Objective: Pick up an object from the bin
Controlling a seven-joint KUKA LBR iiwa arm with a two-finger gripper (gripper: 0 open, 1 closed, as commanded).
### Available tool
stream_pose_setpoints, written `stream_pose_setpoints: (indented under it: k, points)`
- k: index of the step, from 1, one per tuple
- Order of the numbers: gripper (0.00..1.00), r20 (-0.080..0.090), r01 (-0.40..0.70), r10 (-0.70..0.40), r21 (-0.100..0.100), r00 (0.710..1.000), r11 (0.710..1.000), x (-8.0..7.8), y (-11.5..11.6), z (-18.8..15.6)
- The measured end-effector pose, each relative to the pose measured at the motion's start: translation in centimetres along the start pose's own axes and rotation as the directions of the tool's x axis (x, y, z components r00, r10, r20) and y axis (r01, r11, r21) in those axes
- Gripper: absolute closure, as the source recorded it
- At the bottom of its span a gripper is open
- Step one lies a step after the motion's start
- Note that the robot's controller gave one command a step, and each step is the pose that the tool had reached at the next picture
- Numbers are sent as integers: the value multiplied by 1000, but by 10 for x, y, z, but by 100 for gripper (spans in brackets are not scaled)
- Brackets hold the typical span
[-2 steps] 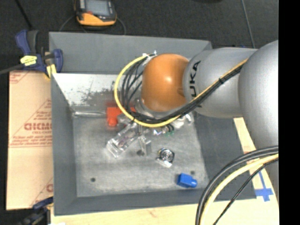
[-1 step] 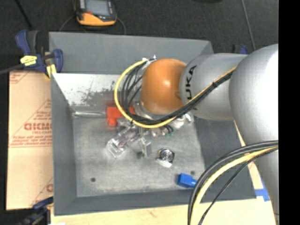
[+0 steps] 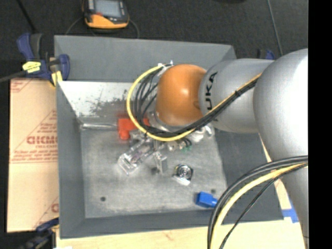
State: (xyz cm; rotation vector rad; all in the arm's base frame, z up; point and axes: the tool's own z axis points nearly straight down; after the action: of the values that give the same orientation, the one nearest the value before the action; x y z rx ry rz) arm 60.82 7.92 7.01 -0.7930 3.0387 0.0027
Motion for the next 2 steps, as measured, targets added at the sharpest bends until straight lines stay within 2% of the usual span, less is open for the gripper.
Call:
stream_pose_setpoints:
  k: [1,2]
  points:
    - [100,3,-2,2,0,1000,1000,-1,0,-1]
    - [100,3,-7,7,2,1000,1000,-2,-1,-24]
